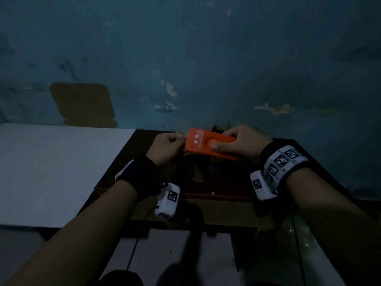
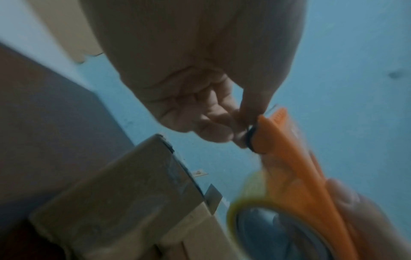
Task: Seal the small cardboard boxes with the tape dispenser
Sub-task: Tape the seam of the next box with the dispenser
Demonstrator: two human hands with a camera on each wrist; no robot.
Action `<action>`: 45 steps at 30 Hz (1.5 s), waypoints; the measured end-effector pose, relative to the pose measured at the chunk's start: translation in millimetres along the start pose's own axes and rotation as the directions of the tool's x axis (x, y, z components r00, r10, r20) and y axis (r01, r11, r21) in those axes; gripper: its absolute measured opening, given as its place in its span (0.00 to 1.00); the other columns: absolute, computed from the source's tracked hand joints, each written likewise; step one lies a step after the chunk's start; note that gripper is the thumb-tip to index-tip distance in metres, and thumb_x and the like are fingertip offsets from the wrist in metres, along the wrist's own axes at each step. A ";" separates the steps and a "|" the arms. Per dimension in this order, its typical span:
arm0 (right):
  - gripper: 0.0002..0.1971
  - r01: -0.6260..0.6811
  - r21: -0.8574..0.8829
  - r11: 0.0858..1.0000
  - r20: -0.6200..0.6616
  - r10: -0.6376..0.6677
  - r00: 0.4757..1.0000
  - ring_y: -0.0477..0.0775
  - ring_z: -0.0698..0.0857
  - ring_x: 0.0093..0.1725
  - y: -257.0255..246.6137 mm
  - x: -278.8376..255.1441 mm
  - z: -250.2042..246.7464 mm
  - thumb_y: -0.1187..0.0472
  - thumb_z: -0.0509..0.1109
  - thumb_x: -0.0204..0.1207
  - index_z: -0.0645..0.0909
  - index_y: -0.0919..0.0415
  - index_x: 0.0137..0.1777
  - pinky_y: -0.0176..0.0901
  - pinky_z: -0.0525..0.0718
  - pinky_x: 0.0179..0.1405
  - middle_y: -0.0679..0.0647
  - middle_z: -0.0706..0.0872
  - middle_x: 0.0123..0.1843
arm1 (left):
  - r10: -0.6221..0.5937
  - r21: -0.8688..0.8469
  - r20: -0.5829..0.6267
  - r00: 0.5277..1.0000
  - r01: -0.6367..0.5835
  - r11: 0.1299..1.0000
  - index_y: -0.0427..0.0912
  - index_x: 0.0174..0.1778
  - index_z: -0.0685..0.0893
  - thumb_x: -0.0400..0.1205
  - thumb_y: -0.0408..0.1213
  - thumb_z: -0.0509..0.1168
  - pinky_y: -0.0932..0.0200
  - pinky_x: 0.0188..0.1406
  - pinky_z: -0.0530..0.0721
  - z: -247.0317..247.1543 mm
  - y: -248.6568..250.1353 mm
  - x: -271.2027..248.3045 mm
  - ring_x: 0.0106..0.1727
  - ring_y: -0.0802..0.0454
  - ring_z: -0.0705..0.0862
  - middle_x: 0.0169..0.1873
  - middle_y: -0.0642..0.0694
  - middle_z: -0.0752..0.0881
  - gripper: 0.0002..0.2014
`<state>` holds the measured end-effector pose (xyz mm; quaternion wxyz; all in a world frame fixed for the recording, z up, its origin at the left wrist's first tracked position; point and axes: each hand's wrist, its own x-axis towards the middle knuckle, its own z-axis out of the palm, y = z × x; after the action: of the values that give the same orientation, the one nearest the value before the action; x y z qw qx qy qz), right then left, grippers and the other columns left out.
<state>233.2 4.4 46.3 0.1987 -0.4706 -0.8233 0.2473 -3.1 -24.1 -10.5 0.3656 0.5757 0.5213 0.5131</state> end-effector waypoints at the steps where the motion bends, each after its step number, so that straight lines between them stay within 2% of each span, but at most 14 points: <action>1: 0.23 -0.011 0.017 1.000 -0.029 0.012 1.000 0.41 0.86 0.28 0.8 2.9 0.8 0.34 0.74 0.66 0.89 0.55 0.41 0.29 0.78 0.29 0.47 0.89 0.32 | -0.038 -0.018 -0.001 0.999 0.038 0.999 0.31 0.40 0.88 0.83 0.37 0.65 0.62 0.30 0.75 0.0 0.4 -1.2 0.30 0.52 0.81 0.31 0.42 0.86 0.13; 5: 0.37 -0.039 0.001 0.999 -0.049 0.039 0.998 0.52 0.86 0.30 5.5 15.6 1.9 0.25 0.66 0.60 0.90 0.61 0.46 0.38 0.77 0.33 0.61 0.89 0.36 | -0.199 -0.110 0.012 0.980 0.199 0.974 0.41 0.43 0.90 0.82 0.36 0.67 0.69 0.19 0.76 -2.0 3.3 -7.2 0.21 0.60 0.80 0.24 0.50 0.87 0.07; 10: 0.34 -0.076 0.025 0.997 -0.024 0.077 0.997 0.43 0.77 0.20 16.3 22.7 0.6 0.28 0.64 0.65 0.90 0.61 0.40 0.37 0.71 0.26 0.54 0.80 0.26 | -0.362 -0.226 0.006 0.932 0.354 0.907 0.35 0.37 0.86 0.83 0.35 0.66 0.71 0.12 0.70 1.3 5.0 -9.9 0.13 0.59 0.74 0.18 0.48 0.82 0.11; 16: 0.33 -0.161 0.060 0.985 -0.060 0.165 0.985 0.50 0.71 0.20 47.7 23.3 -13.0 0.21 0.65 0.56 0.71 0.53 0.17 0.40 0.66 0.28 0.50 0.70 0.19 | -0.495 -0.314 -0.054 0.867 0.456 0.833 0.37 0.46 0.87 0.81 0.37 0.69 0.63 0.24 0.79 -22.7 -9.2 -1.6 0.21 0.55 0.80 0.23 0.46 0.84 0.07; 20: 0.38 -0.191 0.068 0.979 -0.062 0.195 0.979 0.53 0.75 0.26 64.4 26.4 -19.2 0.19 0.65 0.53 0.78 0.61 0.28 0.41 0.68 0.30 0.58 0.75 0.26 | -0.553 -0.378 -0.009 0.833 0.509 0.773 0.37 0.50 0.85 0.81 0.35 0.68 0.63 0.20 0.82 -29.7 -14.4 0.8 0.21 0.56 0.84 0.24 0.46 0.87 0.06; 22: 0.43 -0.205 0.061 0.977 -0.057 0.208 0.976 0.58 0.80 0.31 74.2 29.5 -19.7 0.20 0.68 0.54 0.84 0.67 0.34 0.42 0.73 0.35 0.63 0.81 0.30 | -0.559 -0.395 -0.019 0.829 0.508 0.766 0.35 0.52 0.86 0.80 0.34 0.70 0.58 0.27 0.87 -29.8 -17.7 3.3 0.26 0.53 0.88 0.28 0.44 0.89 0.07; 24: 0.51 -0.219 0.041 0.975 -0.062 0.222 0.973 0.59 0.83 0.34 83.6 32.0 -20.2 0.15 0.66 0.44 0.85 0.70 0.36 0.45 0.75 0.39 0.64 0.85 0.33 | -0.564 -0.391 -0.043 0.825 0.506 0.769 0.34 0.53 0.87 0.79 0.34 0.71 0.52 0.40 0.89 -29.7 -24.4 7.3 0.33 0.50 0.90 0.31 0.42 0.90 0.09; 29: 0.32 -0.239 0.059 0.969 -0.050 0.242 0.969 0.55 0.85 0.33 89.1 31.6 -13.3 0.24 0.66 0.52 0.85 0.57 0.29 0.42 0.78 0.37 0.55 0.87 0.30 | -0.573 -0.403 -0.060 0.817 0.506 0.763 0.35 0.50 0.88 0.78 0.32 0.72 0.50 0.47 0.88 -27.4 -32.1 10.2 0.38 0.50 0.90 0.33 0.41 0.91 0.08; 32: 0.30 -0.246 0.079 0.966 -0.030 0.249 0.968 0.53 0.85 0.32 92.0 32.9 -9.7 0.28 0.67 0.57 0.86 0.57 0.32 0.40 0.77 0.35 0.55 0.87 0.31 | -0.581 -0.390 -0.074 0.810 0.513 0.765 0.35 0.54 0.88 0.76 0.34 0.74 0.47 0.55 0.87 -28.7 -39.1 14.5 0.41 0.48 0.90 0.37 0.40 0.91 0.12; 37: 0.48 -0.248 0.104 0.963 -0.031 0.252 0.967 0.58 0.85 0.35 100.6 39.1 -11.6 0.22 0.67 0.52 0.87 0.74 0.44 0.43 0.78 0.40 0.67 0.88 0.38 | -0.584 -0.353 -0.060 0.810 0.530 0.771 0.36 0.54 0.88 0.73 0.35 0.76 0.47 0.58 0.85 -28.5 -47.6 17.4 0.50 0.45 0.90 0.48 0.37 0.91 0.14; 39: 0.48 -0.266 0.108 0.958 -0.011 0.269 0.963 0.60 0.85 0.38 102.9 40.2 -10.0 0.24 0.68 0.56 0.86 0.75 0.50 0.45 0.78 0.42 0.69 0.89 0.42 | -0.593 -0.377 -0.025 0.805 0.542 0.751 0.37 0.54 0.88 0.76 0.36 0.74 0.53 0.48 0.87 -24.1 -49.4 15.9 0.44 0.49 0.90 0.50 0.37 0.91 0.12; 41: 0.42 -0.297 0.100 0.950 -0.001 0.299 0.954 0.59 0.84 0.36 102.3 39.7 -6.6 0.30 0.69 0.65 0.85 0.76 0.51 0.44 0.77 0.40 0.67 0.88 0.40 | -0.603 -0.392 -0.006 0.798 0.553 0.735 0.38 0.51 0.87 0.78 0.38 0.72 0.60 0.29 0.84 -19.6 -55.6 16.7 0.31 0.54 0.88 0.40 0.39 0.91 0.09; 43: 0.45 -0.306 0.095 0.947 0.011 0.306 0.952 0.56 0.82 0.33 104.6 40.9 -2.5 0.26 0.67 0.59 0.85 0.75 0.46 0.42 0.75 0.36 0.64 0.85 0.36 | -0.606 -0.391 -0.005 0.795 0.556 0.733 0.40 0.46 0.86 0.81 0.39 0.68 0.68 0.17 0.76 -15.7 -58.8 15.3 0.18 0.58 0.79 0.22 0.47 0.85 0.05; 45: 0.44 -0.304 0.096 0.948 0.003 0.305 0.952 0.55 0.82 0.31 109.7 42.3 1.6 0.23 0.67 0.51 0.86 0.68 0.40 0.40 0.75 0.34 0.61 0.85 0.33 | -0.620 -0.430 0.064 0.782 0.583 0.690 0.44 0.44 0.84 0.83 0.40 0.66 0.71 0.13 0.72 -14.3 -63.9 15.7 0.15 0.60 0.72 0.19 0.51 0.81 0.05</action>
<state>286.4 88.7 -16.1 0.1853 -0.5833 -0.7269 0.3114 -32.5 1.7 -65.4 0.6072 0.2558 0.5707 0.4900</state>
